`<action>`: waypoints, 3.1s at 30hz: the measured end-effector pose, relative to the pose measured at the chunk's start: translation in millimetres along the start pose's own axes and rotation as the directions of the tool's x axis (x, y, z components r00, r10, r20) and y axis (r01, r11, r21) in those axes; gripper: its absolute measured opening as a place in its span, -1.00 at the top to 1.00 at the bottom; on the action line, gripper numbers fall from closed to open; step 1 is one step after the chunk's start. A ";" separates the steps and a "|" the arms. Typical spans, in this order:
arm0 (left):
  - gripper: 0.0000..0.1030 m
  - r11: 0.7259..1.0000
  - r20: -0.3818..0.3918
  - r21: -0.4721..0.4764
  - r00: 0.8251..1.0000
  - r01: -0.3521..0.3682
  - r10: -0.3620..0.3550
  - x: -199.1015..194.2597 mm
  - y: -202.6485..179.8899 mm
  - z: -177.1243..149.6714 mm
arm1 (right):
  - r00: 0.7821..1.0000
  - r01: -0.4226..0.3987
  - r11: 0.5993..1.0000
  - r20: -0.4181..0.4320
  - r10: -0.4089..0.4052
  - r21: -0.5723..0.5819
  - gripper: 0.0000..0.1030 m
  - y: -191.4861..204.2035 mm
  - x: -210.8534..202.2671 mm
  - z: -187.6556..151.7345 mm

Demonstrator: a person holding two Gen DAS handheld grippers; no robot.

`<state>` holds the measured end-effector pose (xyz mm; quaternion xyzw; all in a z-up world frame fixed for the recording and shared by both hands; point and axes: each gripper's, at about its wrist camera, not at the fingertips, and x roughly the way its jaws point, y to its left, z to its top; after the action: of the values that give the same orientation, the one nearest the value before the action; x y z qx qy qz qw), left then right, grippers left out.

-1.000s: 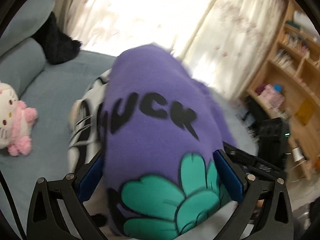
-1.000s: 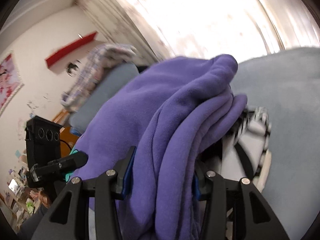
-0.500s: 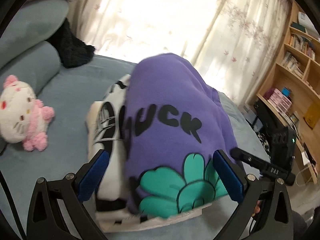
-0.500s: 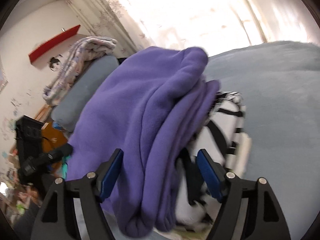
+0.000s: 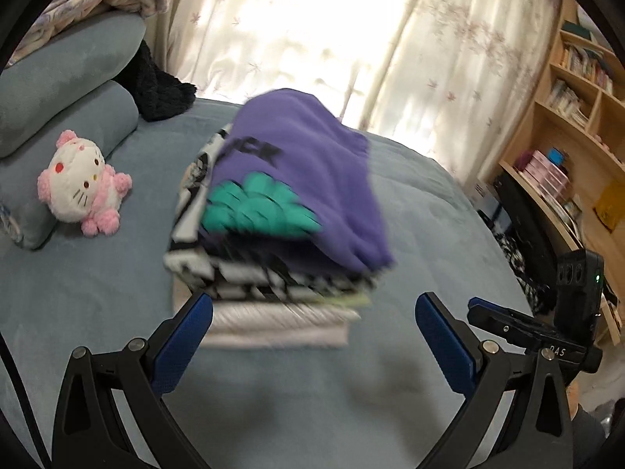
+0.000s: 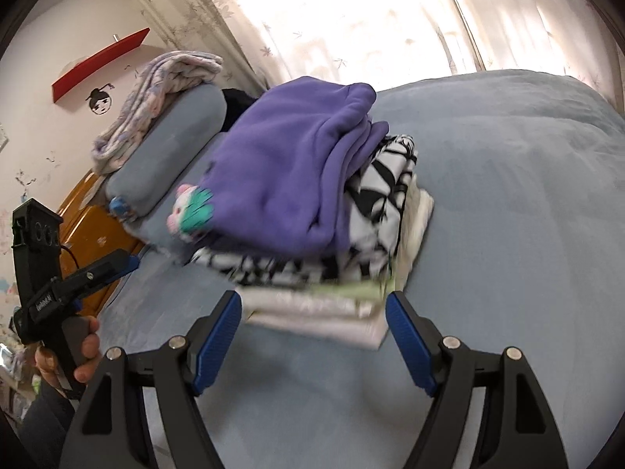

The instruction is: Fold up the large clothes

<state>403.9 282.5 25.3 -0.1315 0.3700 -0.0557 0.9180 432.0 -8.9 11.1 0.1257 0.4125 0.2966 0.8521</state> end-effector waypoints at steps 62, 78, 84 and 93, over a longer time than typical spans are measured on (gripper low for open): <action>-0.99 0.972 -0.056 0.080 0.973 -0.221 0.225 -80.4 -215.6 -263.1 | 0.927 0.370 0.927 0.036 -0.373 0.062 -0.62 -18.9 -205.2 -236.8; -0.99 0.970 -0.063 0.088 0.971 -0.226 0.232 -79.1 -216.1 -264.4 | 0.921 0.386 0.921 0.028 -0.388 0.053 -0.62 -19.2 -203.6 -237.4; -0.99 0.968 -0.066 0.100 0.969 -0.232 0.239 -75.7 -215.4 -264.9 | 0.920 0.391 0.919 0.020 -0.392 0.050 -0.62 -20.3 -201.7 -236.9; -0.99 0.964 -0.058 0.113 0.967 -0.240 0.248 -76.2 -216.5 -265.0 | 0.916 0.399 0.916 0.018 -0.400 0.048 -0.62 -19.0 -200.2 -237.4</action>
<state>164.1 36.9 -46.1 -0.0343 0.4124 0.0338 0.9097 158.2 -153.2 -20.9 0.0613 0.4241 0.1057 0.8974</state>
